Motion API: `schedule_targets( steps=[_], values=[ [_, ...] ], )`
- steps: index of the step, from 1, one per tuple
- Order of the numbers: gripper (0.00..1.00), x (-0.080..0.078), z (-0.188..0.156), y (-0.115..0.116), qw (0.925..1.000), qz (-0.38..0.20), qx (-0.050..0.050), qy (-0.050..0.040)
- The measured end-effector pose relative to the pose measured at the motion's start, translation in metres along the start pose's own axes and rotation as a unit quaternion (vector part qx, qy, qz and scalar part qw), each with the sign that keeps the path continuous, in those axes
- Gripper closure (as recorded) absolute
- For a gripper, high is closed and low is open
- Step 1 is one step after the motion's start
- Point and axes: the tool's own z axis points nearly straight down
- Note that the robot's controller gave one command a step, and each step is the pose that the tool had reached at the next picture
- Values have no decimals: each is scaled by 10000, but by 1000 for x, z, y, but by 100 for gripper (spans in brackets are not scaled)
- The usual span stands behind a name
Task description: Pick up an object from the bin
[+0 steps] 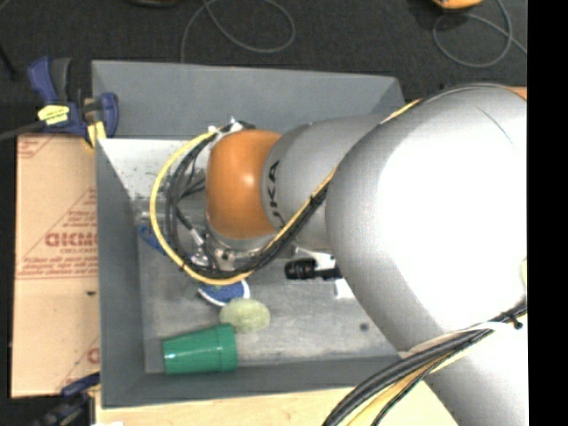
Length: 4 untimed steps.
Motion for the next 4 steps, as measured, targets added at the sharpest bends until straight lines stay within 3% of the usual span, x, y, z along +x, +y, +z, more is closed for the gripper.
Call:
schedule_targets(
  steps=[2, 4],
  values=[
    [100, 1, -29, -3, 10000, -4, 54, 44],
    [100, -1, -58, -2, 10000, -7, 30, 21]
  ],
)
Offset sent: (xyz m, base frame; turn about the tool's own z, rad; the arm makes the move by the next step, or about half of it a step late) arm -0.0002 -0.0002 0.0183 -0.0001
